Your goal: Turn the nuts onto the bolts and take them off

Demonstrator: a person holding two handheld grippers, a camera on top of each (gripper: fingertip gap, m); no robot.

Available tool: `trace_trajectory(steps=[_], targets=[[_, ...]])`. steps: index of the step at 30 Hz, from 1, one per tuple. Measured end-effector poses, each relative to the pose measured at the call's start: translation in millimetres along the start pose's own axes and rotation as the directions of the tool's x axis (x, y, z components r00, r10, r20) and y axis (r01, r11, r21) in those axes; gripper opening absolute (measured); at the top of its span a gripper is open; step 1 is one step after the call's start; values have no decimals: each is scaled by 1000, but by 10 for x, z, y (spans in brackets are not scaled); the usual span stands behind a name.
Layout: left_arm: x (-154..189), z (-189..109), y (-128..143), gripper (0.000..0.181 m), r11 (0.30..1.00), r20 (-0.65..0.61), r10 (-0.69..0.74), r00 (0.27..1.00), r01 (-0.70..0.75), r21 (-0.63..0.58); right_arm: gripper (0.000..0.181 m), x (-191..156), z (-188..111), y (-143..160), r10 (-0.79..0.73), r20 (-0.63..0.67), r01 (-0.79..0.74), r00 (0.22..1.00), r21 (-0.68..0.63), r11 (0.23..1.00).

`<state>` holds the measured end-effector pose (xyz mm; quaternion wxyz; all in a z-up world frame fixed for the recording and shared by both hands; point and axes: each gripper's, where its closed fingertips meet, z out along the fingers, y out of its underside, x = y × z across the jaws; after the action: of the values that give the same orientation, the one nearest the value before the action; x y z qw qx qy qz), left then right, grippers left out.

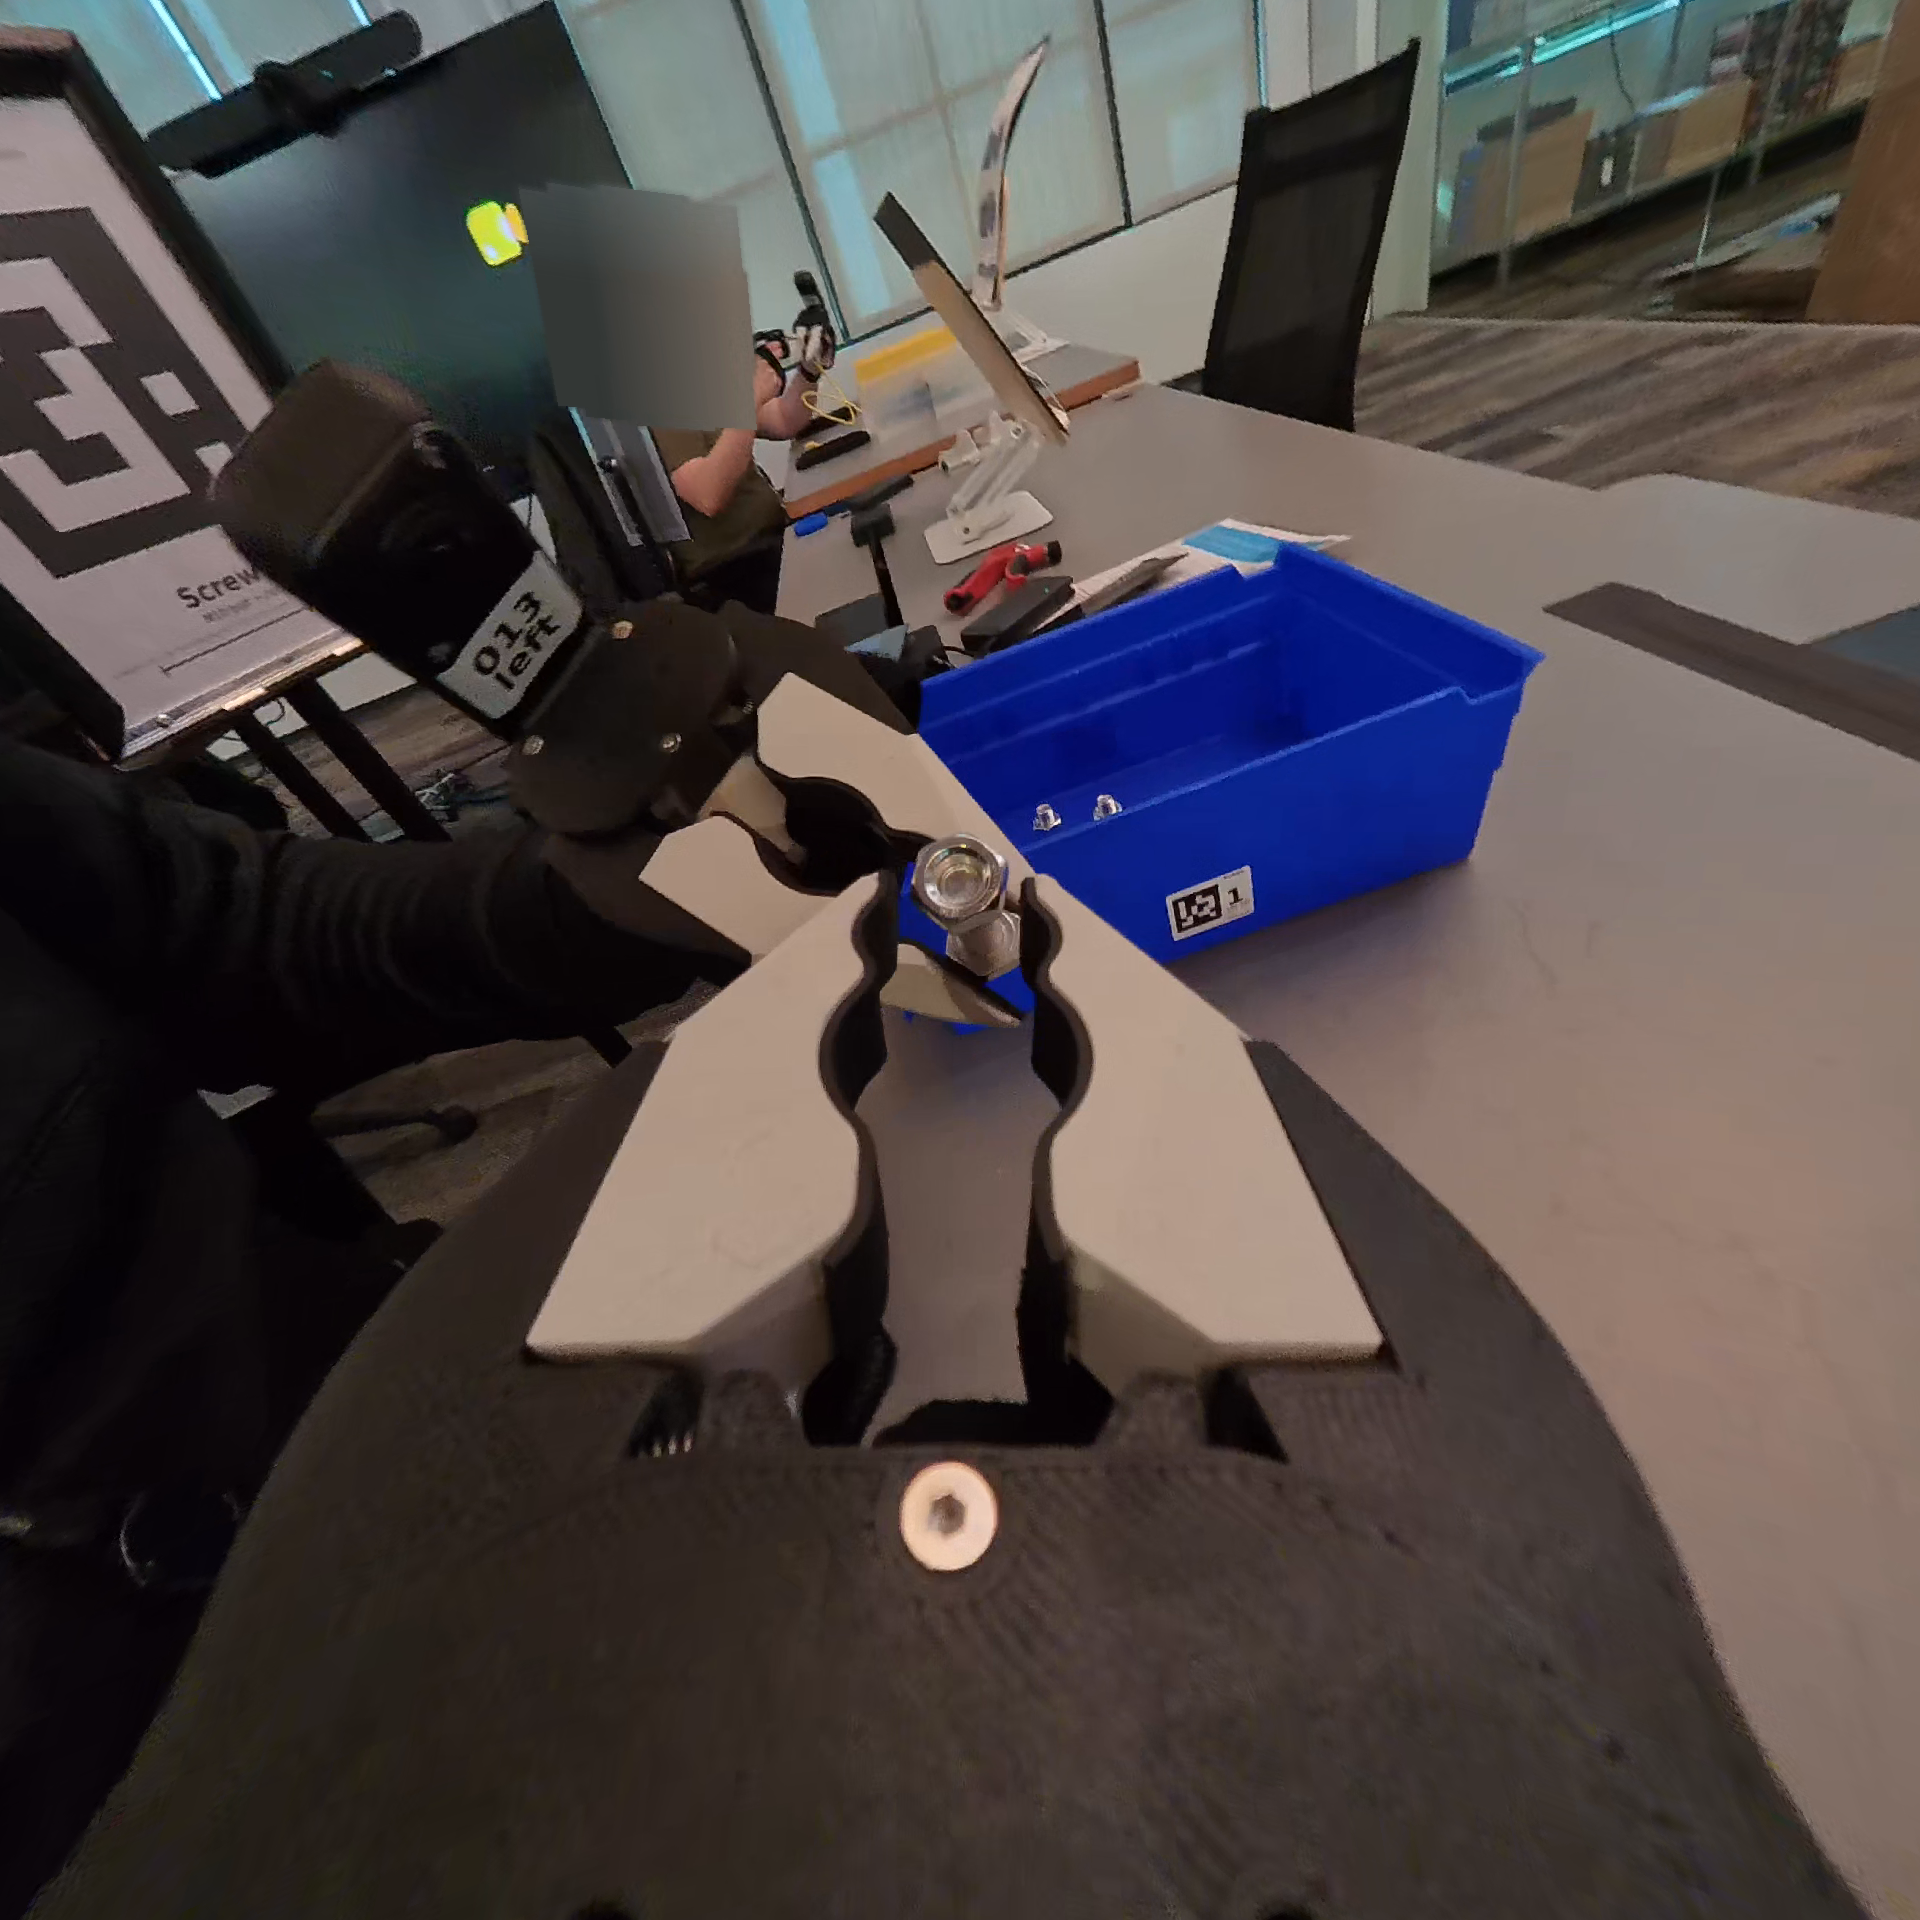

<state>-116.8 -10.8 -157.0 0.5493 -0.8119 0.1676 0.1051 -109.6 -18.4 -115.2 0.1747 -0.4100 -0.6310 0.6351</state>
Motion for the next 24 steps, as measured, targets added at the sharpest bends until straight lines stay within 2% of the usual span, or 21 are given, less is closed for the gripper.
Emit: trace_trajectory(steps=[5, 9, 14, 19, 22, 24], targets=[[13, 21, 29, 16, 999, 13, 30, 999, -29, -25, 17, 26, 14, 32, 19, -22, -20, 1000, -18, 1000], [20, 10, 37, 16, 998, -2, 52, 999, -52, -44, 16, 15, 14, 45, -30, -35, 28, 999, -52, 998], [80, -65, 14, 16, 997, -108, 55, 993, -61, -52, 16, -65, 0, 63, -188, -13, 183, 982, -160, 970], [105, -108, -53, 16, 1000, -160, -6, 987, 4, -12, 16, -110, 9, 15, -374, 16, 362, 927, -293, 885], [90, -111, -76, 16, 1000, -149, -13, 989, 13, 1, 45, -71, 47, -29, -380, -11, 356, 925, -324, 876], [64, -110, -75, 16, 1000, -127, -6, 992, 6, -1, 47, -55, 51, -46, -352, -35, 324, 935, -311, 893]])
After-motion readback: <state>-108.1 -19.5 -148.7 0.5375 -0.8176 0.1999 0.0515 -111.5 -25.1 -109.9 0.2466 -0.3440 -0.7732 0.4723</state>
